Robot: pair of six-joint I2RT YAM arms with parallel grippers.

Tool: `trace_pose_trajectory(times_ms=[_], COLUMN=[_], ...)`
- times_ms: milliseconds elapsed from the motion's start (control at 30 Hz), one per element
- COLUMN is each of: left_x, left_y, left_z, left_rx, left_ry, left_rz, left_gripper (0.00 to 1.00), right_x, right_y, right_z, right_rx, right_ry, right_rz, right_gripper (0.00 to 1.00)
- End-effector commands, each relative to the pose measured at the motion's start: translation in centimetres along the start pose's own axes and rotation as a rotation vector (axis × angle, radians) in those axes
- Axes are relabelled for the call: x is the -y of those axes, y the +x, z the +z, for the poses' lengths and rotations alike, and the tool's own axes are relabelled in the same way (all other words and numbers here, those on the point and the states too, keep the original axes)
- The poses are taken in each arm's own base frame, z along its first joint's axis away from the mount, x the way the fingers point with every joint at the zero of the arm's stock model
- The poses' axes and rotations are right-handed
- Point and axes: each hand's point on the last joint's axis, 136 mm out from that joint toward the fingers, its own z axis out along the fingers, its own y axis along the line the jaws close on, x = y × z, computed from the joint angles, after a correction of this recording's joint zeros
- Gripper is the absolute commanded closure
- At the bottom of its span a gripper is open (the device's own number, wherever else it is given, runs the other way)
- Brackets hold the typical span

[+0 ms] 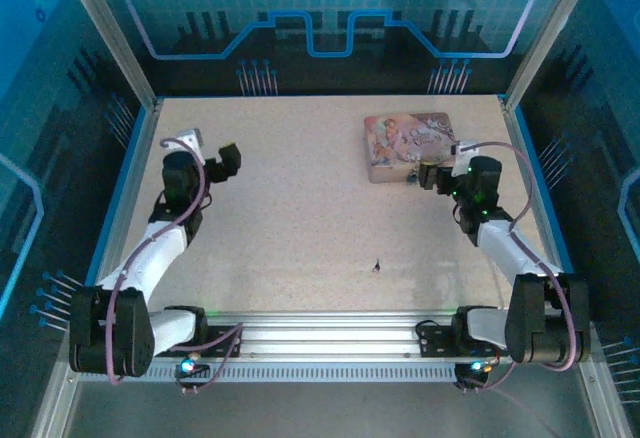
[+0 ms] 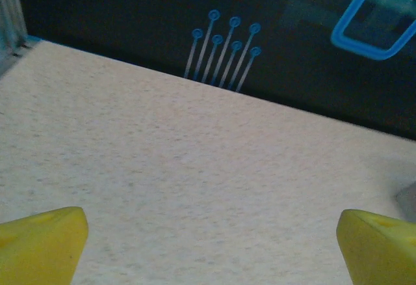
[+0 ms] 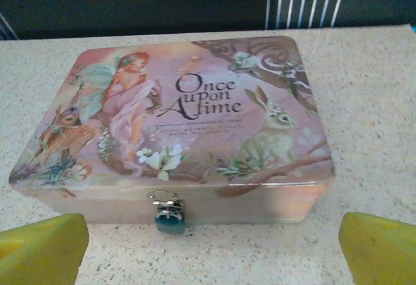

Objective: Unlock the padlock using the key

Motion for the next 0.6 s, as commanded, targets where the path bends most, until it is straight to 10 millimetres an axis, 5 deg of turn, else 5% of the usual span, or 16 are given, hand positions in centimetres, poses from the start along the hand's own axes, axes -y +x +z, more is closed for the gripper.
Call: trace_pose_trajectory(times_ms=[0, 167, 567], left_x=[1.2, 5.7, 20.6], left_y=[3.7, 5.4, 10.8], left_z=[-0.5, 0.0, 4.0], left_rx=[-0.223, -0.308, -0.534], left_ry=[0.045, 0.162, 0.427], left_rz=[-0.165, -0.24, -0.176], left_gripper=[0.01, 0.01, 0.03], right_x=[0.4, 2.1, 6.1], right_y=[0.1, -0.4, -1.7], right_z=[-0.1, 1.0, 7.3], right_rx=[-0.077, -0.102, -0.159], right_ry=[-0.044, -0.069, -0.029], right_rz=[0.132, 0.246, 0.377], right_gripper=[0.0, 0.0, 0.0])
